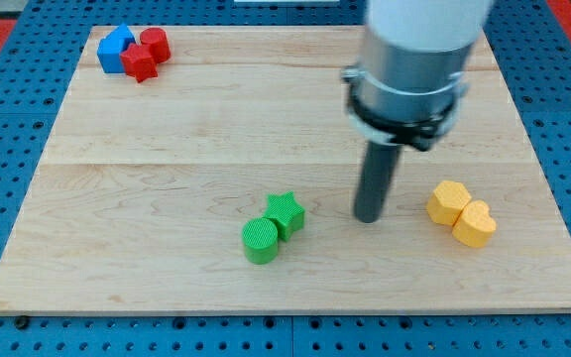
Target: Slide the green blocks diagonally to the top side
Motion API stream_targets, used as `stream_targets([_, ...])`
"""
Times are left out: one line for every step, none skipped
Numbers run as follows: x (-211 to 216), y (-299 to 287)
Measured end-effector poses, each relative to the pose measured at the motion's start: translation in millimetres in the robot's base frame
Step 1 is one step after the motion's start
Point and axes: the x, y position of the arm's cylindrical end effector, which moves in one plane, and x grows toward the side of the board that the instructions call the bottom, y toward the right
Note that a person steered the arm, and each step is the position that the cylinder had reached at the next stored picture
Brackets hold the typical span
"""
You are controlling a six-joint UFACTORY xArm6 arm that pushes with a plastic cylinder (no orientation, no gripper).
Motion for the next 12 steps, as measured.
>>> stream_targets([-15, -90])
stream_targets([6, -62])
stream_targets([23, -3])
stream_targets([83, -24])
stream_targets([93, -89])
stream_targets([53, -129])
stream_targets([25, -126])
stream_targets([-1, -159])
stream_targets([4, -187])
stream_targets([51, -184])
stream_targets([96, -115])
stream_targets([100, -57])
